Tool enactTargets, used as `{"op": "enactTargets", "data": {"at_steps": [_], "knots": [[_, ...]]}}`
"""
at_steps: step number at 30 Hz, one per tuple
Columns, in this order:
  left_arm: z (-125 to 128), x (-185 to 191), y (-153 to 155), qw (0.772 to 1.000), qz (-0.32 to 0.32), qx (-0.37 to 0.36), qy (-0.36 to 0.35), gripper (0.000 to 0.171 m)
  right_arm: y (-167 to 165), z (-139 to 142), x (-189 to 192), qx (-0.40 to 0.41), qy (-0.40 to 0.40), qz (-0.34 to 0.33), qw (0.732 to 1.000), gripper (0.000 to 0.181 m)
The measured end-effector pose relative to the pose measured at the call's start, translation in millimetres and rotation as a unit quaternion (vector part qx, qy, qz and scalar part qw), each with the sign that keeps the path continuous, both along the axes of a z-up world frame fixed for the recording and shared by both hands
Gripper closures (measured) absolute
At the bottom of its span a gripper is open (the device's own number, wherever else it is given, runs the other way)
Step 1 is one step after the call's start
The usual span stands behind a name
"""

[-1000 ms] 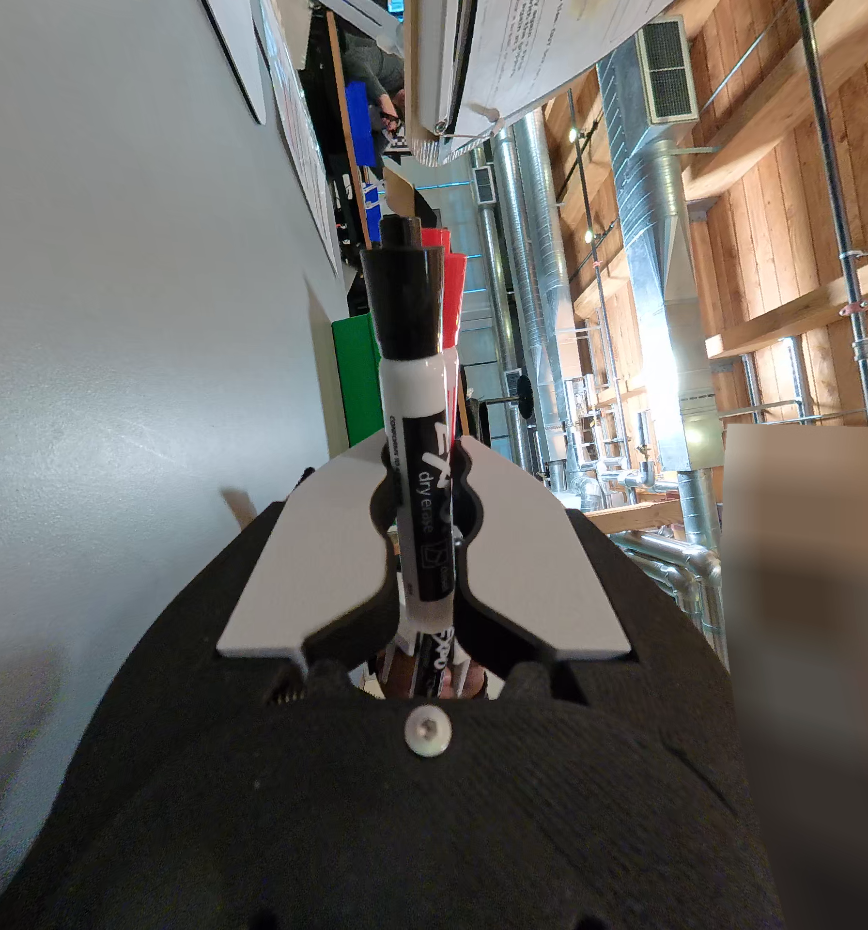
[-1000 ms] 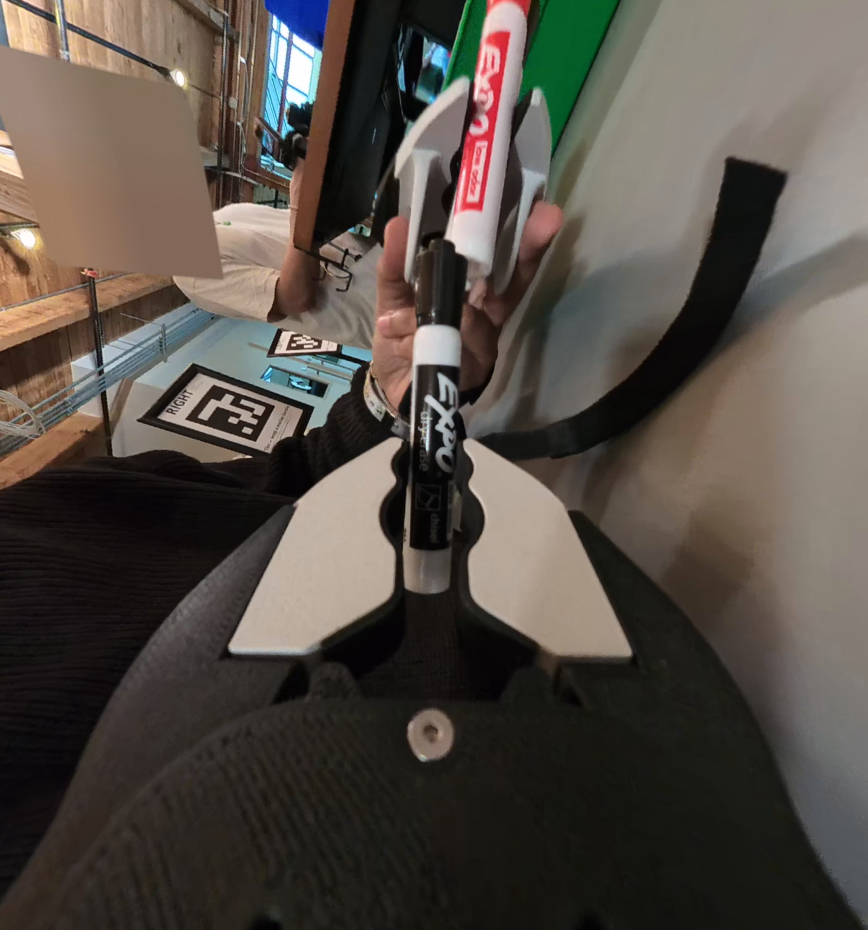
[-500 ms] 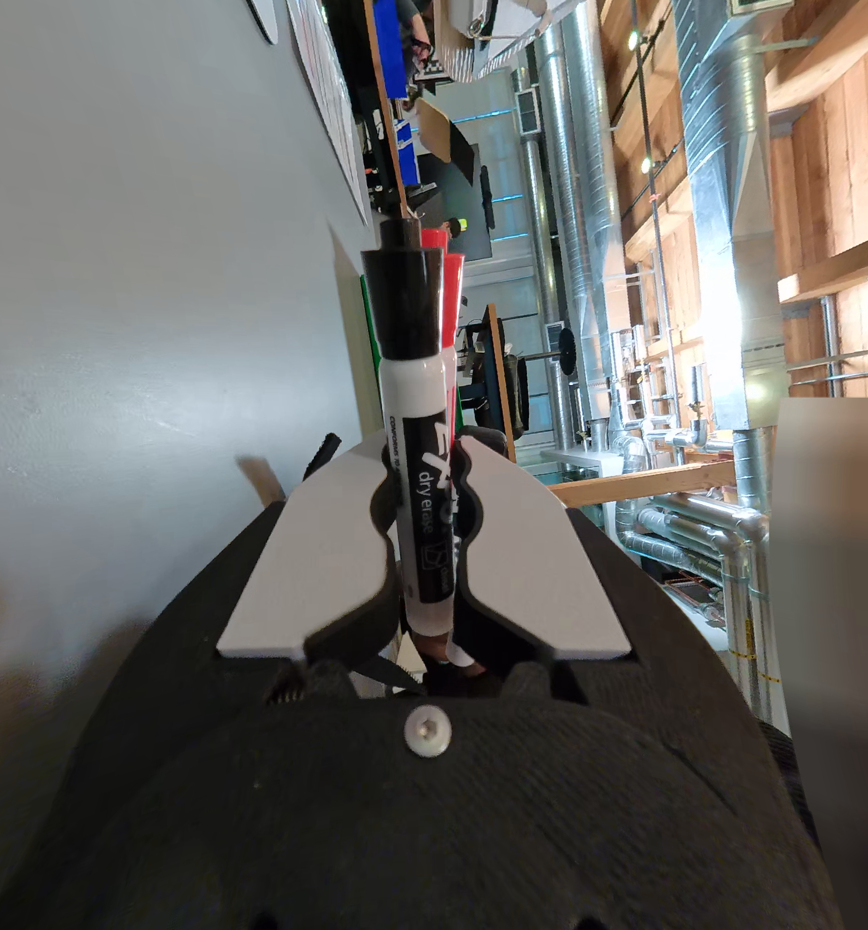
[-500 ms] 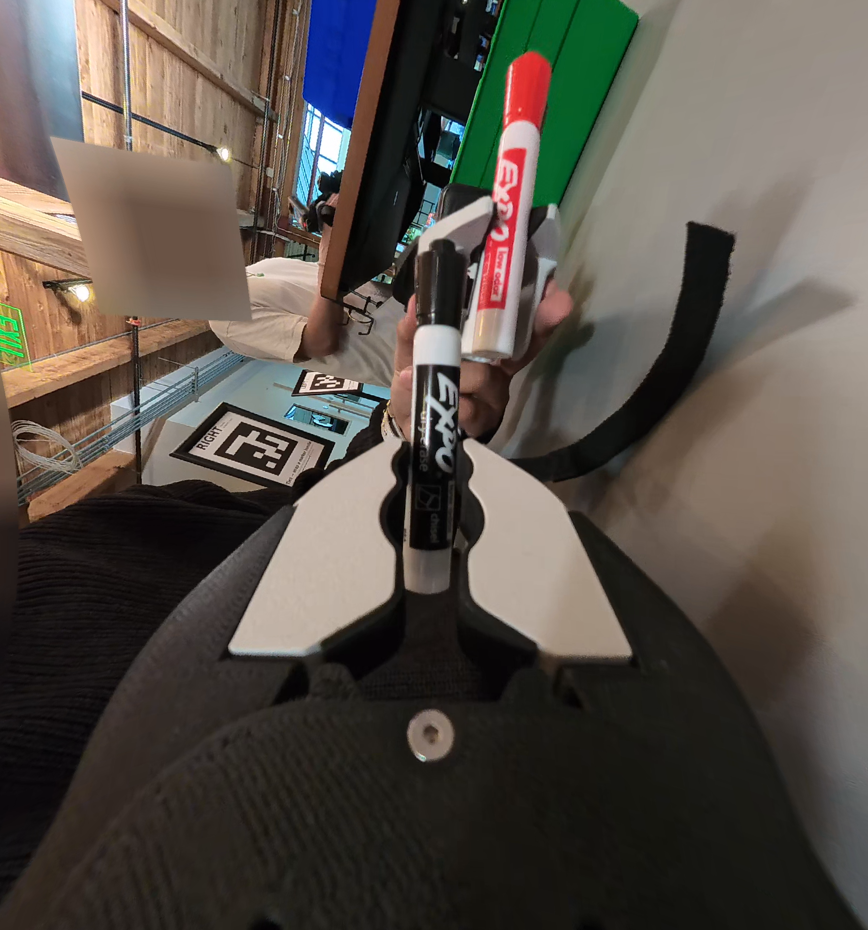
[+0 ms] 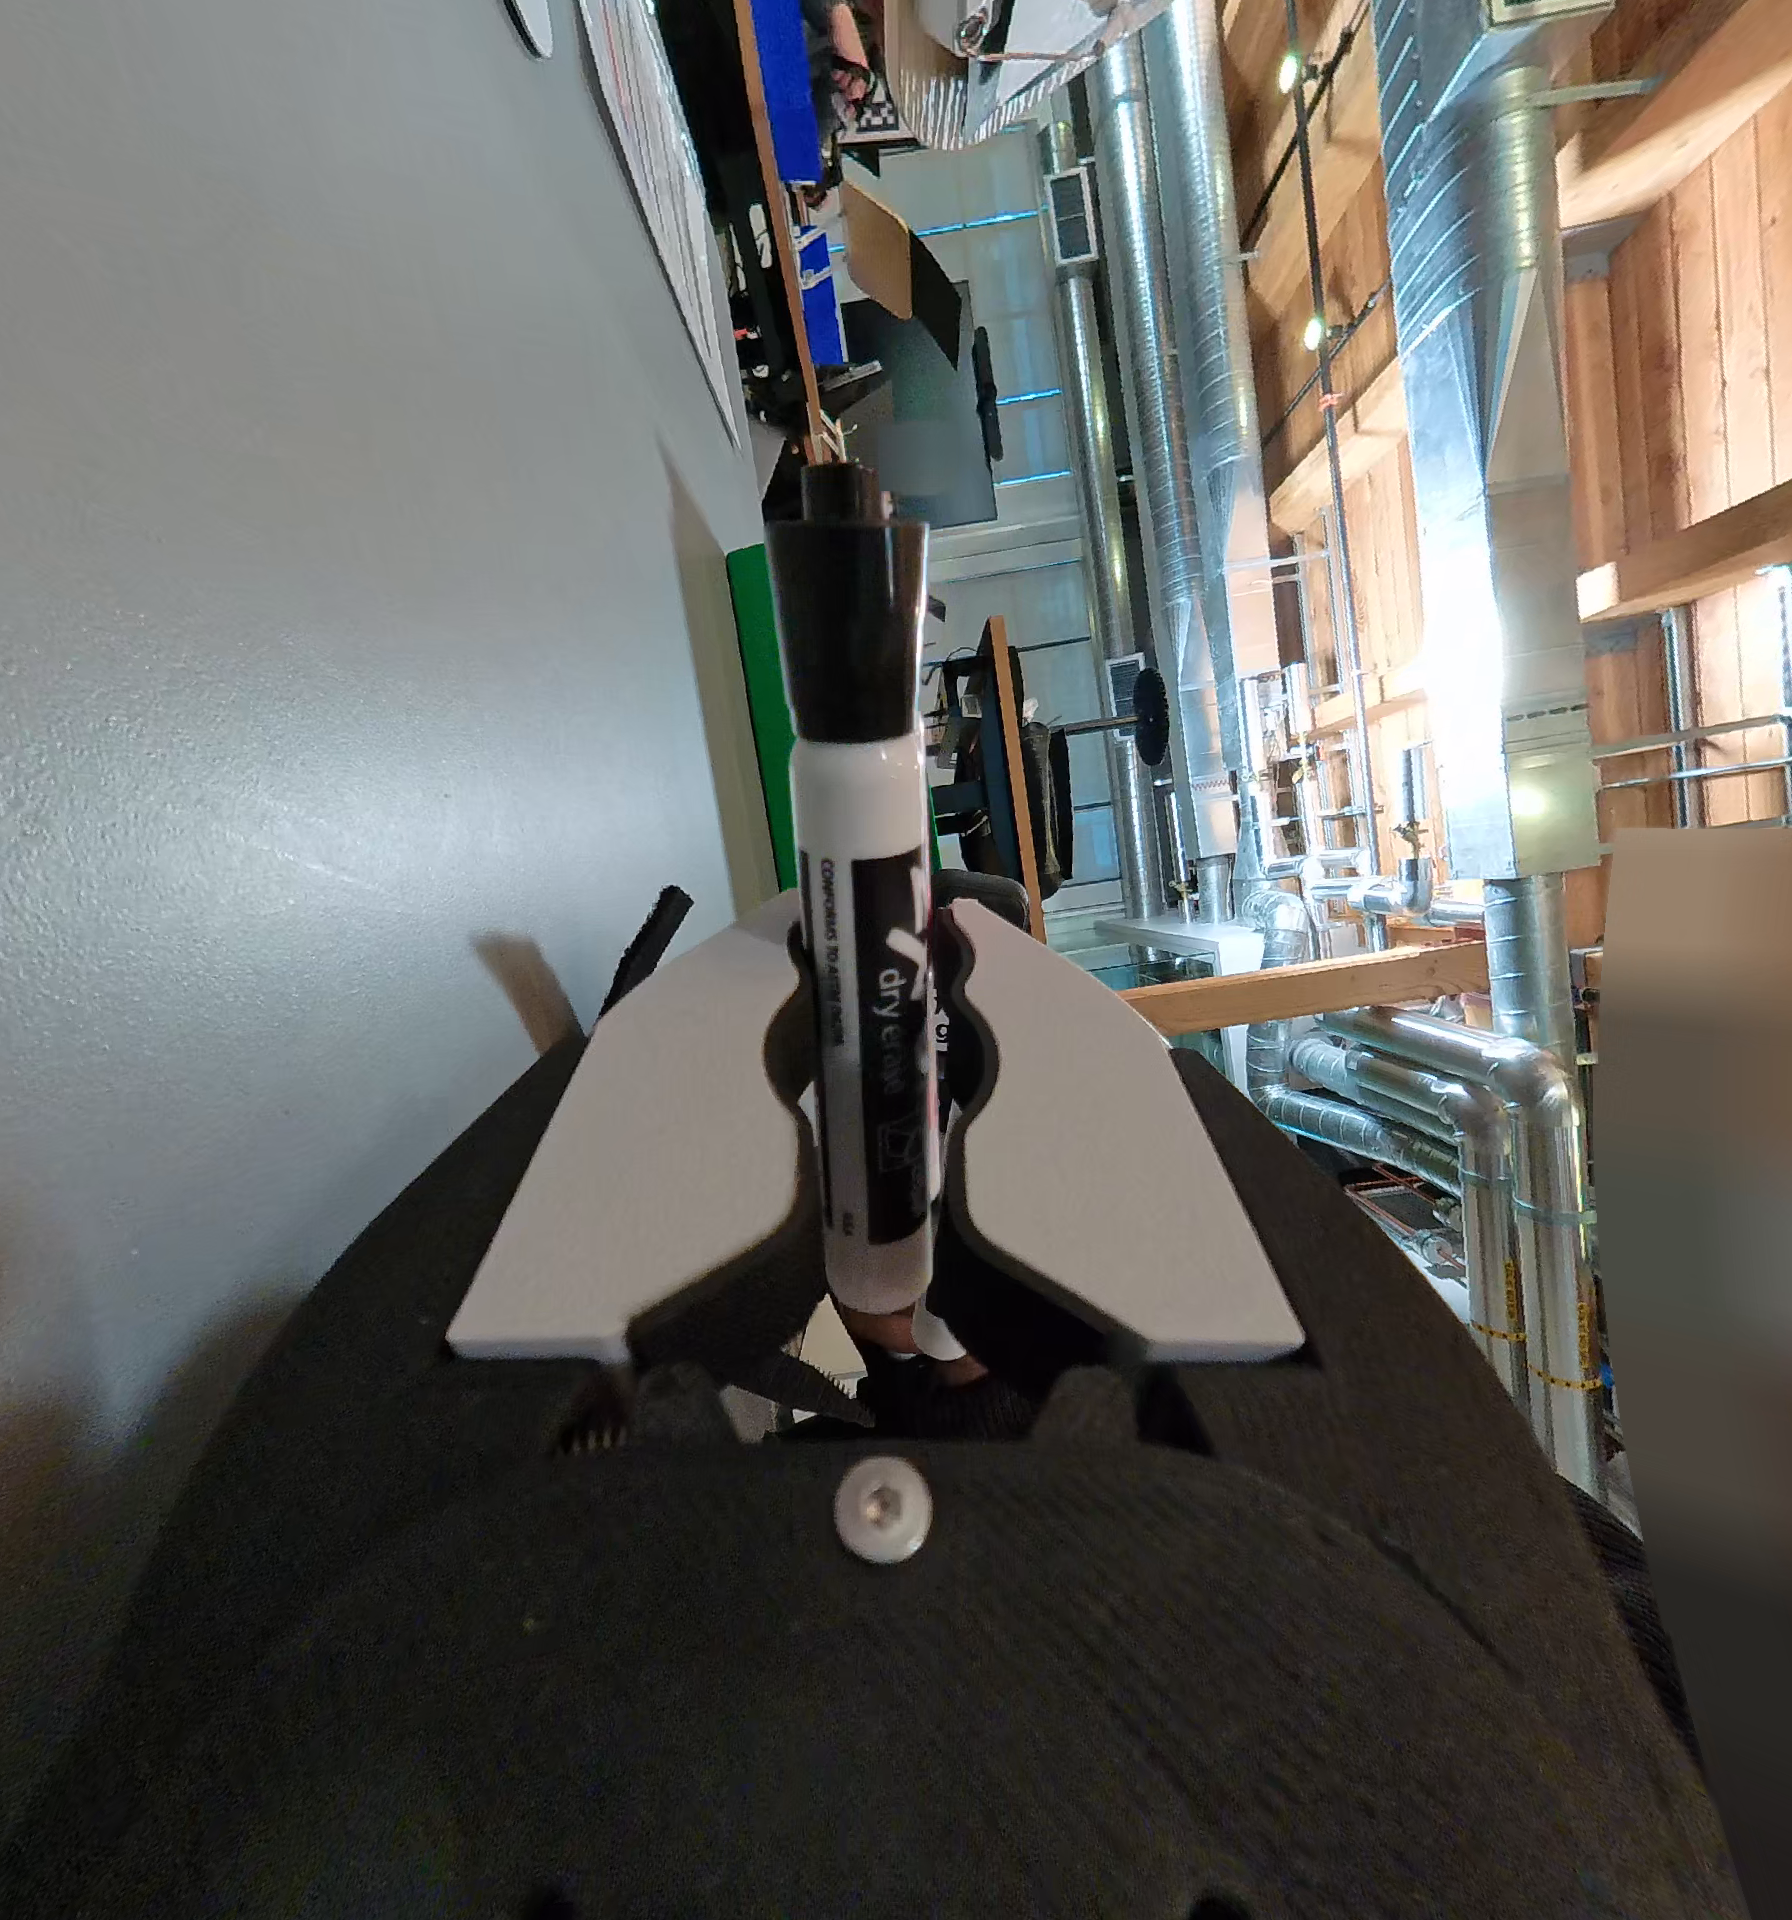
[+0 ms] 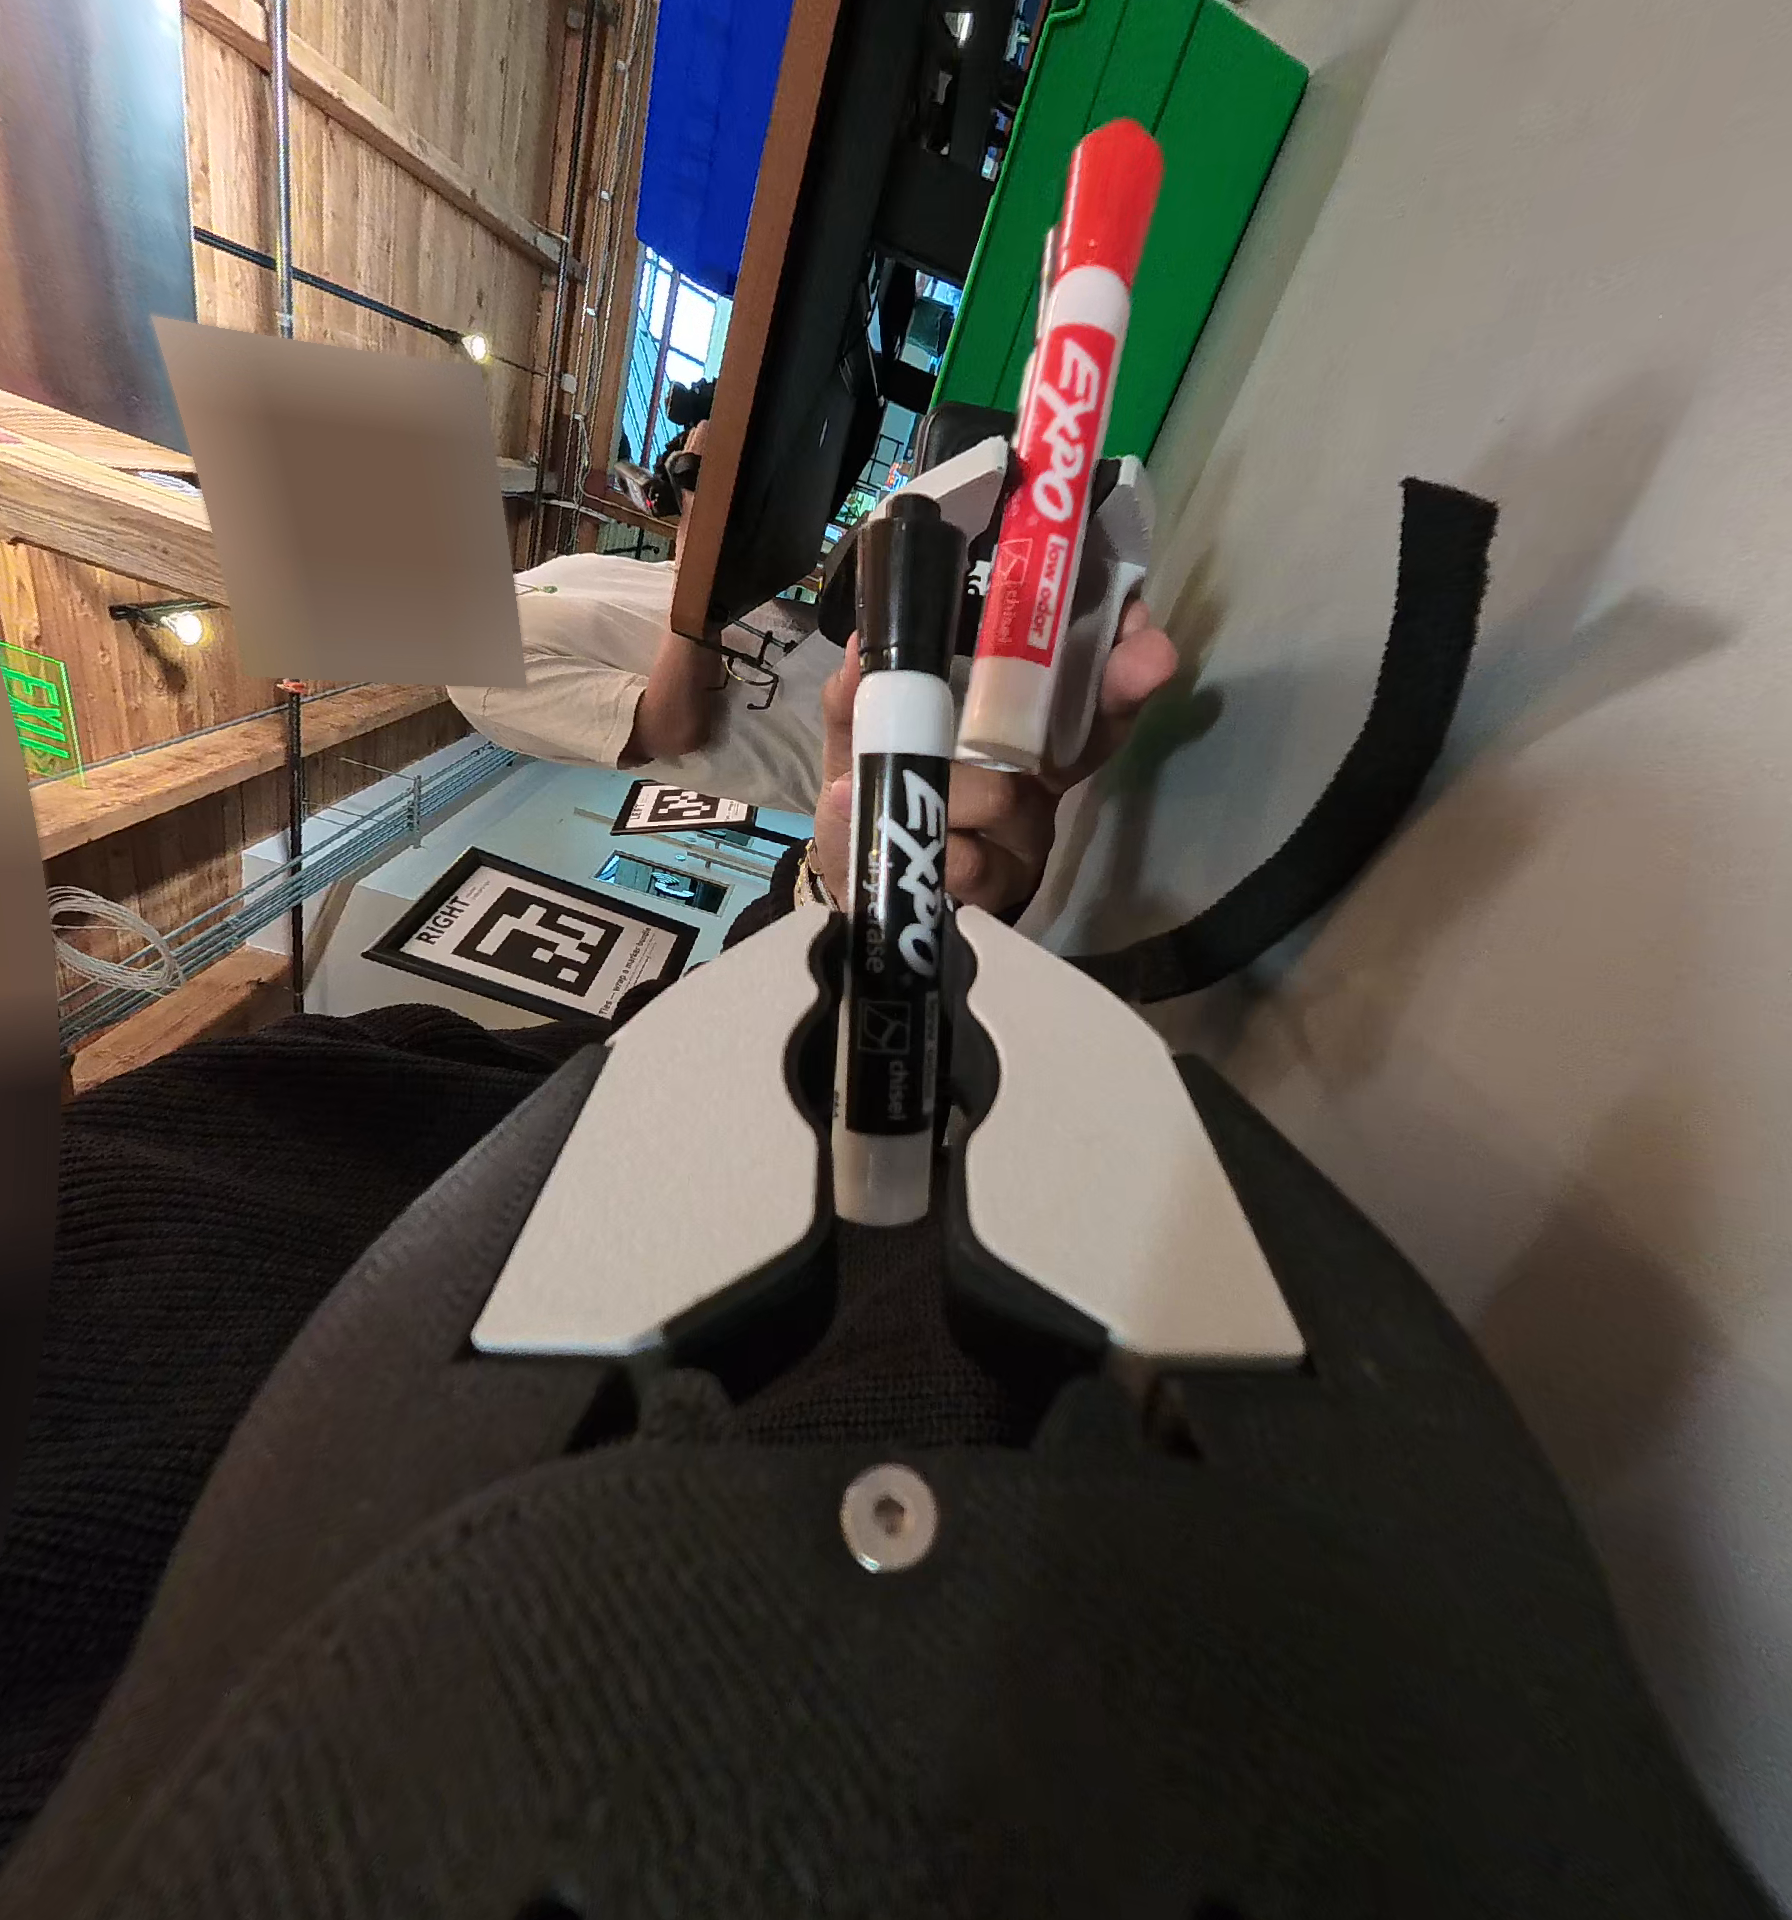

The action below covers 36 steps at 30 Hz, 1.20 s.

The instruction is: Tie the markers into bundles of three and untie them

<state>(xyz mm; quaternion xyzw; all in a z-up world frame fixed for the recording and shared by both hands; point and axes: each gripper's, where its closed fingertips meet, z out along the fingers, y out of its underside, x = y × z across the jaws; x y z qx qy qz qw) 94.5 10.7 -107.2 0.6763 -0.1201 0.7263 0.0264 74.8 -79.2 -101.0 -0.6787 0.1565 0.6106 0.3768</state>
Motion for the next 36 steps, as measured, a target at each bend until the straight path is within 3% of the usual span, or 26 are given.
{"op": "enactTargets", "data": {"at_steps": [19, 36], "knots": [[2.4, -0.6, 1.4, 1.0, 0.002, -0.011, -0.011, 0.15, 0.2, 0.3, 0.1, 0.001, 0.0, -0.001, 1.0, 0.164], [6.3, -1.1, -0.2, 1.0, -0.003, -0.017, -0.026, 0.138, -0.2, 0.6, 0.4, 0.001, -0.002, -0.002, 1.0, 0.164]]}}
